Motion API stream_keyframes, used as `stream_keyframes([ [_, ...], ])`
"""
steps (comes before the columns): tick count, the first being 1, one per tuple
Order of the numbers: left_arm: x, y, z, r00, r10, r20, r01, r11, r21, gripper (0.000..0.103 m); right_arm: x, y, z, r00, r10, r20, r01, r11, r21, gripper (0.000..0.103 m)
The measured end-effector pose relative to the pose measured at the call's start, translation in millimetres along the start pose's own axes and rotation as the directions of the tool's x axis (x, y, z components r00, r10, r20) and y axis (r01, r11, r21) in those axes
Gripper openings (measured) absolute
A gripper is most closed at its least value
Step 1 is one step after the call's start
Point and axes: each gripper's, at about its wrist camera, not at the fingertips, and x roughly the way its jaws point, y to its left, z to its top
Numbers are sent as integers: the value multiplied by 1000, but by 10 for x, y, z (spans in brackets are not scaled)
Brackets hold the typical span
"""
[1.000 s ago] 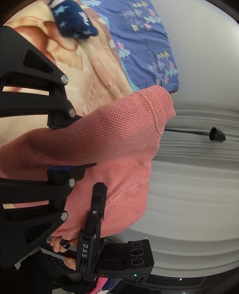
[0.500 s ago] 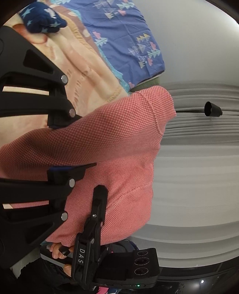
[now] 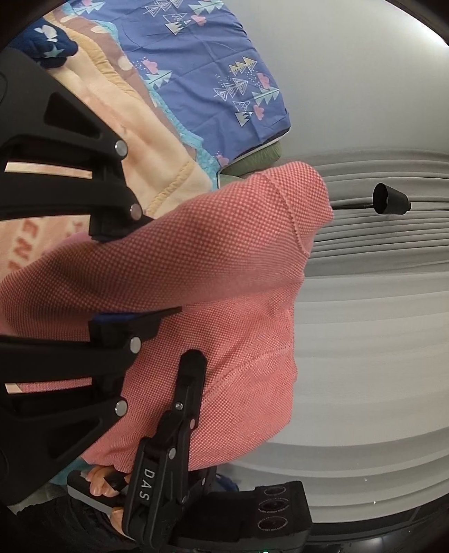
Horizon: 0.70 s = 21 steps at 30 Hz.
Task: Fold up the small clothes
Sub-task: 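Lift the held sweatshirt with both tools and carry it toward the clothes stack, then lower the sweatshirt onto the folded clothes stack and open both tools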
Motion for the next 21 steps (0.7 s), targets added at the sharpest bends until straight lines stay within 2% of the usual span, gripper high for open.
stream_keyframes([
  [6,464,135,142,999,29,-20,-29,999,-16,31,375,-246,101,999,-32,-38,32,999,20,21],
  [7,573,170,144,999,44,-29,-45,999,-24,38,495,-309,113,998,-41,-53,42,999,21,22],
  [8,763,241,120,996,74,-51,-76,997,-24,62,695,-418,96,991,-94,-91,97,995,23,33],
  [9,921,282,69,985,152,-82,-153,988,-12,80,889,-535,40,969,-200,-143,206,978,23,46],
  [10,1101,348,-12,957,266,-116,-267,964,5,92,1021,-633,-27,933,-309,-185,318,948,25,72],
  [11,1300,445,-160,922,349,-170,-352,936,15,92,1195,-778,-199,857,-440,-269,461,887,18,74],
  [12,1408,506,-278,917,338,-211,-345,939,3,92,1290,-863,-349,809,-486,-330,517,856,7,73],
  [13,1489,567,-441,921,302,-246,-318,948,-28,92,1359,-948,-589,782,-491,-385,534,846,5,71],
  [15,1618,597,-805,922,243,-302,-272,961,-55,91,1423,-996,-967,767,-488,-416,527,850,-26,71],
  [16,1684,569,-975,921,220,-323,-248,968,-47,93,1409,-993,-1088,768,-507,-391,537,843,-39,75],
  [17,1702,522,-1108,923,202,-327,-229,972,-45,94,1361,-973,-1225,759,-546,-356,571,820,-41,84],
  [19,1666,491,-1314,938,178,-297,-215,972,-95,95,1285,-959,-1386,757,-567,-325,599,801,-3,85],
  [21,1686,519,-1380,938,163,-305,-215,966,-146,95,1268,-927,-1447,758,-574,-308,610,792,25,85],
])
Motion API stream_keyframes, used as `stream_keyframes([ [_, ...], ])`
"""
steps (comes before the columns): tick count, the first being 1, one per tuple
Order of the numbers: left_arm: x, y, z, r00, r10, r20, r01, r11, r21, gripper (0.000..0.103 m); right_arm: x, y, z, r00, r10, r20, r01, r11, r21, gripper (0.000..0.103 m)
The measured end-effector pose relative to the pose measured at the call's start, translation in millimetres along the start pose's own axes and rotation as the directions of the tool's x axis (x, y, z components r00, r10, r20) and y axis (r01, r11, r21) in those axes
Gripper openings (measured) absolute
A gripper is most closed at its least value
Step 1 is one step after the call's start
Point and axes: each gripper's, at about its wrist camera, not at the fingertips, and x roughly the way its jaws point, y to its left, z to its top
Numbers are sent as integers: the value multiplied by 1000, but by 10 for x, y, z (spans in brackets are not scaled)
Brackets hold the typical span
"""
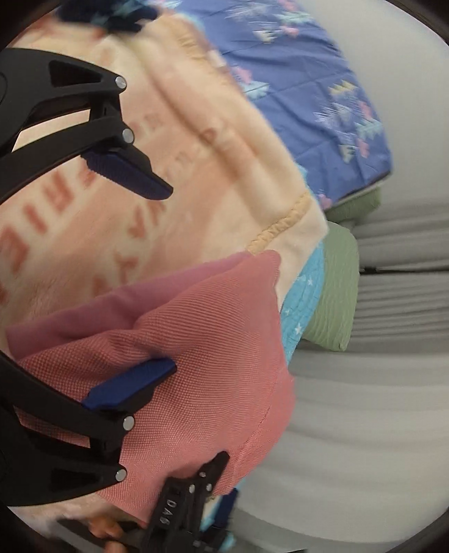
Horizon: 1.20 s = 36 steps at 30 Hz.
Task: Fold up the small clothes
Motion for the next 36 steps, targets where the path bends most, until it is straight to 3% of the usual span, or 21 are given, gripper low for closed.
stream_keyframes([
  [6,-68,-93,-106,997,77,0,-77,996,37,99,-49,116,46,995,-93,37,95,994,-54,88],
  [8,-231,-140,-117,998,70,3,-70,996,48,97,-165,97,102,992,-105,67,110,991,-70,87],
  [12,-686,-218,-211,996,43,75,-51,994,96,97,-629,31,68,996,-51,73,53,998,-36,87],
  [17,-1261,-237,-279,986,-10,168,-1,998,63,101,-1485,-120,-193,982,32,188,-39,999,34,94],
  [21,-1618,-248,-406,976,-26,216,19,999,37,101,-1903,-166,-403,979,49,197,-63,996,61,96],
  [25,-1913,-226,-543,974,-45,221,44,999,8,101,-2293,-70,-561,970,9,241,-20,999,45,101],
  [31,-2238,-189,-720,985,-30,171,32,999,-10,101,-2628,145,-746,964,18,264,-14,1000,-17,101],
  [36,-2545,-132,-904,977,37,209,-34,999,-18,101,-2760,189,-829,971,22,238,-18,1000,-18,102],
])
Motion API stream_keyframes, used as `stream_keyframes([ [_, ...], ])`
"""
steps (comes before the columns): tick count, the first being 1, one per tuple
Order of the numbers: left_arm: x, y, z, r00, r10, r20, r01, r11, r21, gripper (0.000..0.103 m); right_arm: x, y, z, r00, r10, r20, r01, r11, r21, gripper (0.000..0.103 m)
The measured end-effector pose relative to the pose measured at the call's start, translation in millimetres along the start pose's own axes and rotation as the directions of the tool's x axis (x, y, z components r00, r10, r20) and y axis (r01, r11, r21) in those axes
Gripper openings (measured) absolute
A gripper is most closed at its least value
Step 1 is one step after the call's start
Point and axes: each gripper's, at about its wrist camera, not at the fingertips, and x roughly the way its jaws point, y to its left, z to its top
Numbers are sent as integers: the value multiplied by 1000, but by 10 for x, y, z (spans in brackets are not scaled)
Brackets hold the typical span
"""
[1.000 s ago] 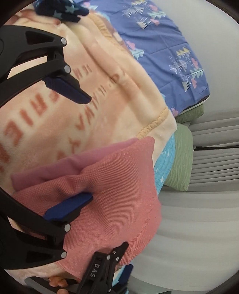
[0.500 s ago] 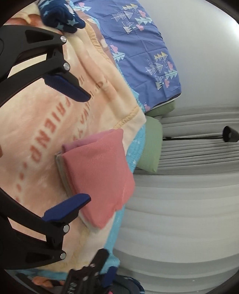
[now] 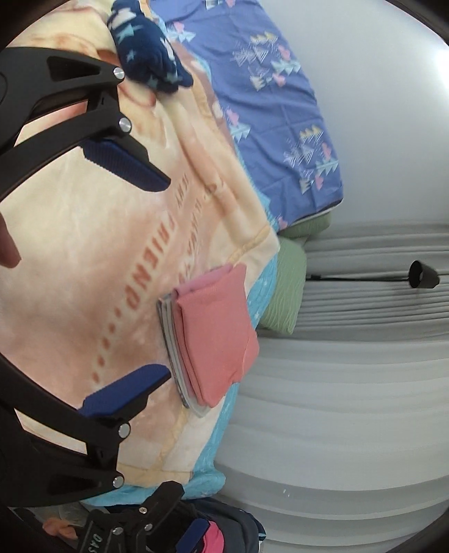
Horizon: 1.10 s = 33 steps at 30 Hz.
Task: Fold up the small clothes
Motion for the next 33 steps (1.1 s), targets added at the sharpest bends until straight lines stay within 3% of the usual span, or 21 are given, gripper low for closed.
stream_keyframes([
  [7,-351,-5,-137,1000,20,10,-20,999,35,101,-37,28,-103,995,19,-99,-13,998,61,102],
  [19,-671,-44,-316,1000,-11,17,11,999,31,101,-206,102,-154,994,-14,-110,20,998,52,102],
  [33,-699,-72,-417,1000,-2,0,2,999,46,101,-246,164,-168,993,-23,-116,28,999,41,102],
])
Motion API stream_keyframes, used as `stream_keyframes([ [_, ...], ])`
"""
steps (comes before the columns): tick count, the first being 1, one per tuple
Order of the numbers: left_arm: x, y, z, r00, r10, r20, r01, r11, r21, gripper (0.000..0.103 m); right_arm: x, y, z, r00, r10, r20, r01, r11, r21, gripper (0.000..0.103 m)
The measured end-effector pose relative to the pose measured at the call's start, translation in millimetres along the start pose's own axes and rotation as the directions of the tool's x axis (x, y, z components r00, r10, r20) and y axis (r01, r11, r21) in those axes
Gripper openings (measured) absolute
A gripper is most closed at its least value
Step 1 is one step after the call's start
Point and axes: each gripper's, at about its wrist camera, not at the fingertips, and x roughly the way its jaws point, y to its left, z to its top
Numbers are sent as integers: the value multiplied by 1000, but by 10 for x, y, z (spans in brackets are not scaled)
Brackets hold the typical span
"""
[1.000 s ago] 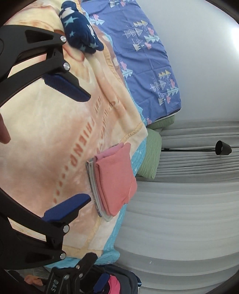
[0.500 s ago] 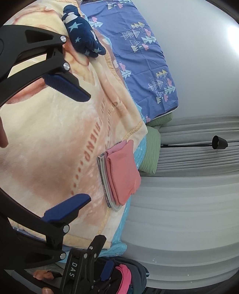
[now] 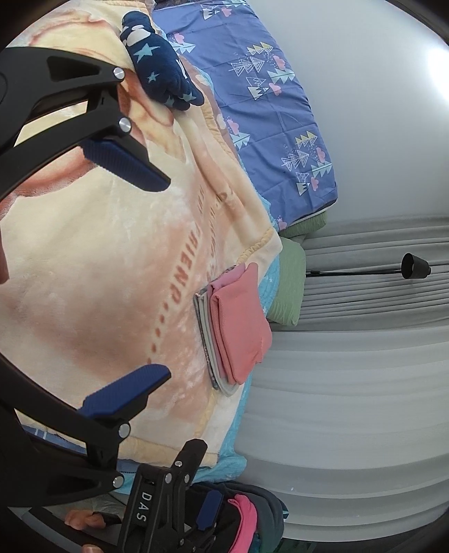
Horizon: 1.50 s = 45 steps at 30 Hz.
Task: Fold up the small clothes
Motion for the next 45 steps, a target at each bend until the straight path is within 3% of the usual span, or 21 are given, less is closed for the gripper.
stream_keyframes([
  [45,79,-91,-65,999,42,-20,-41,998,42,101,179,-65,-85,999,12,-46,-11,1000,29,102],
])
